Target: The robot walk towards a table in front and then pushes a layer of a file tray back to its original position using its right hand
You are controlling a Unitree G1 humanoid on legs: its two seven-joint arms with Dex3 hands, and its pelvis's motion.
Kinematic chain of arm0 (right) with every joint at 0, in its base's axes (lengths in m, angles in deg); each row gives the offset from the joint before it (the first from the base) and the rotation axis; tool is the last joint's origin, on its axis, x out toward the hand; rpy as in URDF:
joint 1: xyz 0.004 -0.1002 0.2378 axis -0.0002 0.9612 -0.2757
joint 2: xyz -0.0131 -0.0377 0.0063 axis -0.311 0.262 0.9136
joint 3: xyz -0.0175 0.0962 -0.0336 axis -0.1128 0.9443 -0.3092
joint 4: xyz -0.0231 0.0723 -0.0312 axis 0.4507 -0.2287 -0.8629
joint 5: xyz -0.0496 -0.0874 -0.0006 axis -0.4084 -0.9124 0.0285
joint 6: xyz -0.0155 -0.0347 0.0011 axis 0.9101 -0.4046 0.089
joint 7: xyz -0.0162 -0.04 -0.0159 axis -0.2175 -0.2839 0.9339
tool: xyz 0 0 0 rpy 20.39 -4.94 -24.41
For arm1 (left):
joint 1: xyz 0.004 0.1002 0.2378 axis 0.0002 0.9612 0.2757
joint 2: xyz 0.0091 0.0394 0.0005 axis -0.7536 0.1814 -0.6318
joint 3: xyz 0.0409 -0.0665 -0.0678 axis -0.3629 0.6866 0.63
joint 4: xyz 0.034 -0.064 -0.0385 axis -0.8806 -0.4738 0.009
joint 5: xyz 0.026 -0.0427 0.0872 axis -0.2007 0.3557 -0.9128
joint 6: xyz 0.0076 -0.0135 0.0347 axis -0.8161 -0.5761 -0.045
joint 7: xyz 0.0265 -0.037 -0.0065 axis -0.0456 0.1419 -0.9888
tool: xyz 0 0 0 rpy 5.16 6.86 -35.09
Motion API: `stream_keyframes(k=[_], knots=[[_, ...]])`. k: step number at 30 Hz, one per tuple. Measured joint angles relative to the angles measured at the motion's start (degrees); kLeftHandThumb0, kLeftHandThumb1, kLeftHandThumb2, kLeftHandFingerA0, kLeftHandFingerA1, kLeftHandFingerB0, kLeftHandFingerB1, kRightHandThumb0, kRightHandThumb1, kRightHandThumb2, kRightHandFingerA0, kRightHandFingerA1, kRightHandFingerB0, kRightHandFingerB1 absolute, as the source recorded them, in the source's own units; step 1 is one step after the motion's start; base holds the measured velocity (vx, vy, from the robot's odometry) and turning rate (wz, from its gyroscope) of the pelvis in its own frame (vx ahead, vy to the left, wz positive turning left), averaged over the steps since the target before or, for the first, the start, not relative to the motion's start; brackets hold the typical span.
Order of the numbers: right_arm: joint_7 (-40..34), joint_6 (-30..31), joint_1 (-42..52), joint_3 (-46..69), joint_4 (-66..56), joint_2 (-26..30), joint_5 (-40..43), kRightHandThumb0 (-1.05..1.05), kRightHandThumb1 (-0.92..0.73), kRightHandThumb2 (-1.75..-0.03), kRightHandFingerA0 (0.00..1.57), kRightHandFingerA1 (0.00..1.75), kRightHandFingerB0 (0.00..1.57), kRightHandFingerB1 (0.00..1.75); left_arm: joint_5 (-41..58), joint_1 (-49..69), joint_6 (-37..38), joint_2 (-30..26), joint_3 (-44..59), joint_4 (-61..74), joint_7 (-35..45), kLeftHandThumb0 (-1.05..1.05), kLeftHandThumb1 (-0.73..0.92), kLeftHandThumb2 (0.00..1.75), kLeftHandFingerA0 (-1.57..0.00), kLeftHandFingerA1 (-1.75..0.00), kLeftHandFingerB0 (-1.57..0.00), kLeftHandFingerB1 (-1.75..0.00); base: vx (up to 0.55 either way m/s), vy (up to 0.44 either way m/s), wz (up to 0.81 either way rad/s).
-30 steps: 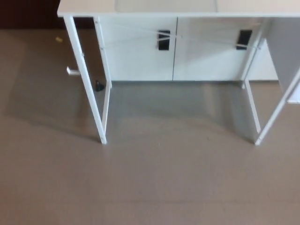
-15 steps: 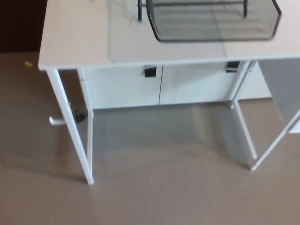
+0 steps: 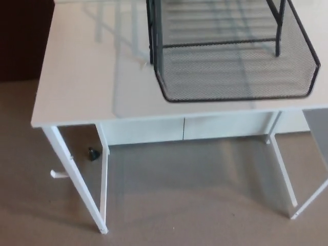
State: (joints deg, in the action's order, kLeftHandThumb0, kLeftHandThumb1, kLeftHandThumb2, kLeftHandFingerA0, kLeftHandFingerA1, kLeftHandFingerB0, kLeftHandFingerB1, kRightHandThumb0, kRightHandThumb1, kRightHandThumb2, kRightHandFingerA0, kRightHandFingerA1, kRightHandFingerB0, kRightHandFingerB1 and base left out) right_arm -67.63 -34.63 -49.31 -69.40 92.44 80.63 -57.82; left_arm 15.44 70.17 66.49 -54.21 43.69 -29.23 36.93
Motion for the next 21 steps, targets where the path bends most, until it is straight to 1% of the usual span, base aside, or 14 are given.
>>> stream_keyframes(k=[1,2,3,5,7,8,9,11,13,18,19,21], knots=[[0.0,-0.2,-0.1,0.0,0.2,0.0,0.0,-0.47,-0.21,-0.54,0.82,0.51,0.73,0.49,-0.1,0.1,0.0,0.0,0.0,0.0,0.0,-0.04,0.45,0.87,-0.18,-0.5,-0.17,-0.49,0.13,0.003,-0.07],[0.0,-0.3,-0.1,-0.1,0.3,0.0,0.0,-0.47,-0.21,-0.54,0.82,0.51,0.73,0.49,-0.2,0.1,0.0,0.0,-0.1,0.0,0.0,-0.04,0.45,0.87,-0.18,-0.5,-0.17,-0.49,0.12,0.048,-0.12],[0.0,-0.3,0.0,-0.1,0.2,0.0,-0.1,-0.37,-0.21,-0.52,0.8,0.53,0.72,0.5,-0.2,0.1,0.0,0.0,-0.1,0.0,0.0,-0.04,0.45,0.87,-0.18,-0.5,-0.18,-0.49,0.13,0.094,-0.18],[0.0,-0.1,0.1,0.0,0.3,0.0,0.1,-0.43,-0.21,-0.53,0.81,0.52,0.71,0.5,-0.4,0.2,0.0,0.0,-0.2,0.0,0.0,-0.03,0.45,0.87,-0.18,-0.5,-0.18,-0.49,0.09,0.141,-0.16],[0.0,-0.1,0.2,-0.1,0.3,0.1,0.0,-0.41,-0.21,-0.52,0.81,0.52,0.72,0.5,-0.4,0.3,0.0,0.0,-0.2,0.1,0.0,-0.04,0.45,0.87,-0.19,-0.51,-0.18,-0.49,0.2,0.204,-0.15],[0.0,-0.1,0.3,-0.1,0.2,0.0,0.0,-0.41,-0.21,-0.52,0.8,0.52,0.72,0.5,-0.6,0.2,0.0,0.0,-0.4,0.0,0.0,-0.03,0.45,0.87,-0.19,-0.51,-0.18,-0.49,0.24,0.197,0.58],[0.0,-0.1,0.4,-0.2,0.0,-0.1,0.0,-0.42,-0.2,-0.52,0.8,0.52,0.72,0.5,-0.6,0.3,0.0,0.0,-0.5,0.2,0.1,-0.03,0.45,0.87,-0.19,-0.51,-0.18,-0.49,0.27,0.385,-0.62],[0.1,-0.1,0.3,-0.4,-0.4,-0.4,0.0,-0.46,-0.2,-0.53,0.82,0.51,0.74,0.49,-0.7,0.2,0.0,-0.7,-0.1,0.3,0.0,-0.04,0.45,0.87,-0.19,-0.51,-0.18,-0.49,0.19,0.279,0.02],[0.1,-0.1,0.2,-0.4,-0.4,-0.4,0.0,-0.43,-0.2,-0.52,0.82,0.51,0.74,0.49,-0.7,-0.1,0.0,-0.9,-0.1,0.1,-0.1,-0.04,0.45,0.87,-0.2,-0.51,-0.18,-0.49,0.09,0.119,0.02],[0.1,0.1,-0.2,-0.4,-0.1,-0.4,0.0,-0.45,-0.21,-0.53,0.83,0.52,0.74,0.49,-0.8,-0.2,0.0,-1.0,-0.1,0.0,-0.1,-0.04,0.44,0.87,-0.21,-0.52,-0.19,-0.49,0.08,-0.006,0.07],[0.1,0.1,-0.3,-0.4,0.1,-0.4,0.0,-0.47,-0.21,-0.54,0.82,0.51,0.72,0.49,-0.8,-0.2,0.0,-1.0,-0.1,0.0,-0.1,-0.04,0.44,0.86,-0.2,-0.51,-0.19,-0.49,0.07,-0.096,0.03],[0.0,0.0,-0.4,-0.6,0.3,-0.4,-0.1,-0.44,-0.21,-0.53,0.83,0.52,0.73,0.49,-0.8,-0.2,0.0,-1.0,-0.1,0.1,-0.1,-0.05,0.44,0.86,-0.2,-0.51,-0.18,-0.49,0.06,-0.13,0.0]])
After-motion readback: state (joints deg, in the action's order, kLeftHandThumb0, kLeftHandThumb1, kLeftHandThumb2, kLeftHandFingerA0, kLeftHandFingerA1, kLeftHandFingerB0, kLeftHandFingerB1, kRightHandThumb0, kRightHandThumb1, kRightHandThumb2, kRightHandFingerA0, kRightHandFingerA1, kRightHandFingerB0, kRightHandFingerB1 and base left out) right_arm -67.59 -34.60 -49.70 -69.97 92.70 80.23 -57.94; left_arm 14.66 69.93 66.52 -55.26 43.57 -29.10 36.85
